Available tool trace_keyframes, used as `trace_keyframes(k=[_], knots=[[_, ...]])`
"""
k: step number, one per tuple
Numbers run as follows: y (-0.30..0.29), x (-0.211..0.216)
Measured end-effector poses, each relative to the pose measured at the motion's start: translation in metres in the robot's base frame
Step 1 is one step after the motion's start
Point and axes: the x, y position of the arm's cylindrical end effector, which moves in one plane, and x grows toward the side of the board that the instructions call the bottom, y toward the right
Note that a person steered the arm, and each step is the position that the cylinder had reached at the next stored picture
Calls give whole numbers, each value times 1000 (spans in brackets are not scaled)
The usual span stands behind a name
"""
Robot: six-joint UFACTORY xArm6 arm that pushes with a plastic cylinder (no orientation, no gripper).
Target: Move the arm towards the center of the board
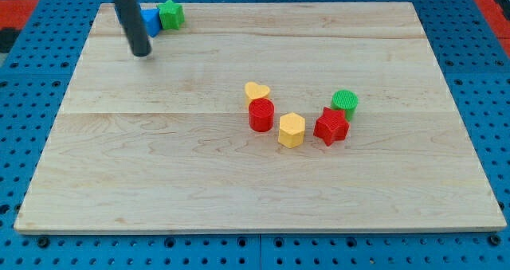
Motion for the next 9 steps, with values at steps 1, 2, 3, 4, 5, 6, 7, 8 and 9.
trace_keyframes(k=[1,2,3,4,5,6,7,8,9], knots=[[25,0],[26,6],[69,15],[95,15],[95,15],[95,14],[95,13],[91,13],[94,13]])
